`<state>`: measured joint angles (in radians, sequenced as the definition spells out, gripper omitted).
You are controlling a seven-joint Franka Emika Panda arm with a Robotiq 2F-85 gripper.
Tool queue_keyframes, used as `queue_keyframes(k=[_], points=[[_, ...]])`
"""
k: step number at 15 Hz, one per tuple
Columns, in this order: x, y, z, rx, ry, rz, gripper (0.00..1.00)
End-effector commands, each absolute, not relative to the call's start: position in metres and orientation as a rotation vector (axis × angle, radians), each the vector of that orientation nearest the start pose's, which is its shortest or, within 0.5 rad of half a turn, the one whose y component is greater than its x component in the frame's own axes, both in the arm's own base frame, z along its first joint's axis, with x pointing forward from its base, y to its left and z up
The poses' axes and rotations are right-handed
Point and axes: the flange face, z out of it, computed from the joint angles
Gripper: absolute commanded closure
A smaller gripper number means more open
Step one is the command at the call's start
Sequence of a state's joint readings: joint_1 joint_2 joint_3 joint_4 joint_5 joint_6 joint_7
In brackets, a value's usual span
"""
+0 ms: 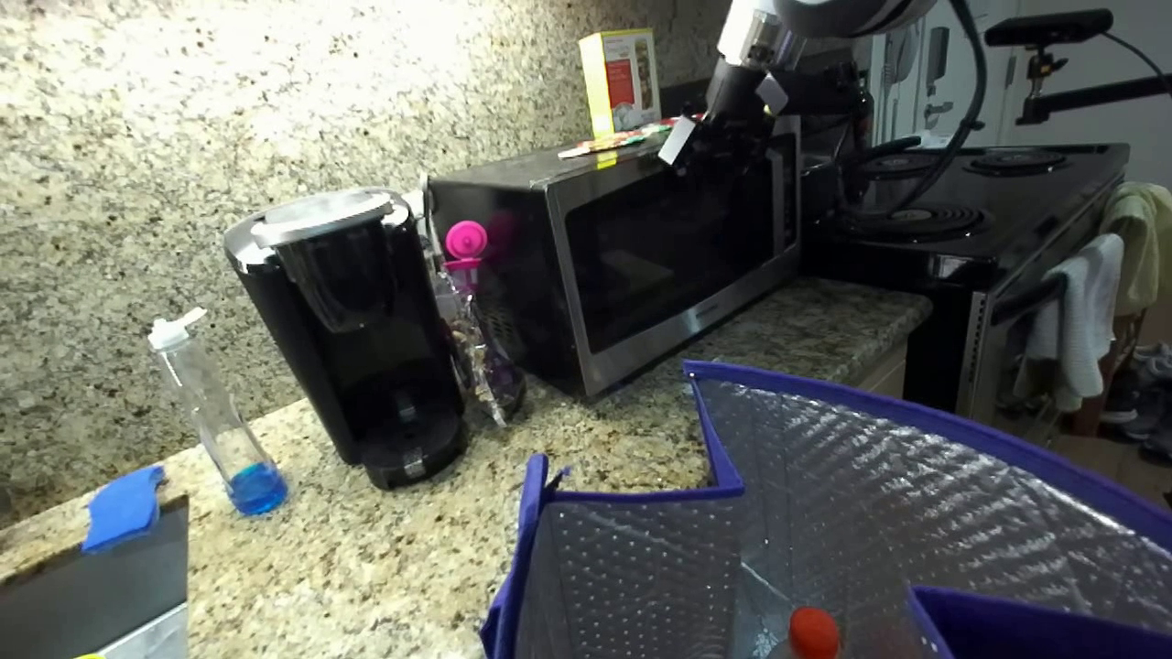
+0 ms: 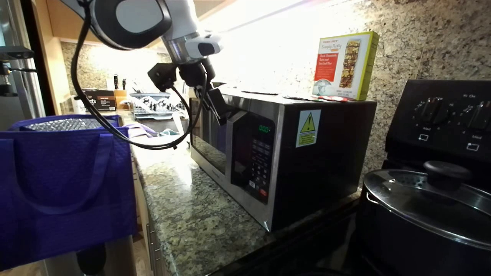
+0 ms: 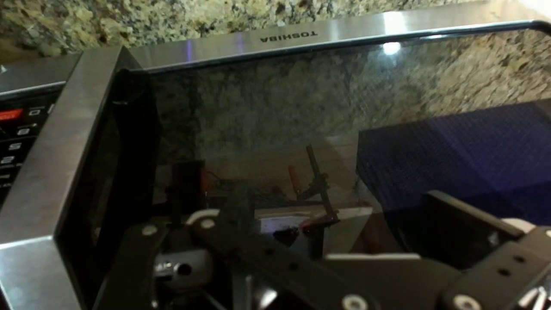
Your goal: Close the microwave door
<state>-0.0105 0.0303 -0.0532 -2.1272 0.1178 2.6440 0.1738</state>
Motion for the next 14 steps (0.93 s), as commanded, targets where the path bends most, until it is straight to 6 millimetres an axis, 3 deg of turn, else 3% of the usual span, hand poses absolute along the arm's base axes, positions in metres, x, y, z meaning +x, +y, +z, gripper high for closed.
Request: queue_keyframes(k=[1, 4, 8, 11, 14], points=[[0.559, -0.036, 0.482, -2.875, 0.428, -0.674, 0.0], [0.527, -0.02, 0.501, -2.909, 0.361, -0.506, 0.0], [0.482, 0.002, 0.508, -2.873, 0.233, -0.185, 0.0], [0.448, 0.0, 0.495, -2.865, 0.245, 0.044, 0.0], [0.427, -0.013, 0.476, -2.898, 0.433, 0.195, 0.0]])
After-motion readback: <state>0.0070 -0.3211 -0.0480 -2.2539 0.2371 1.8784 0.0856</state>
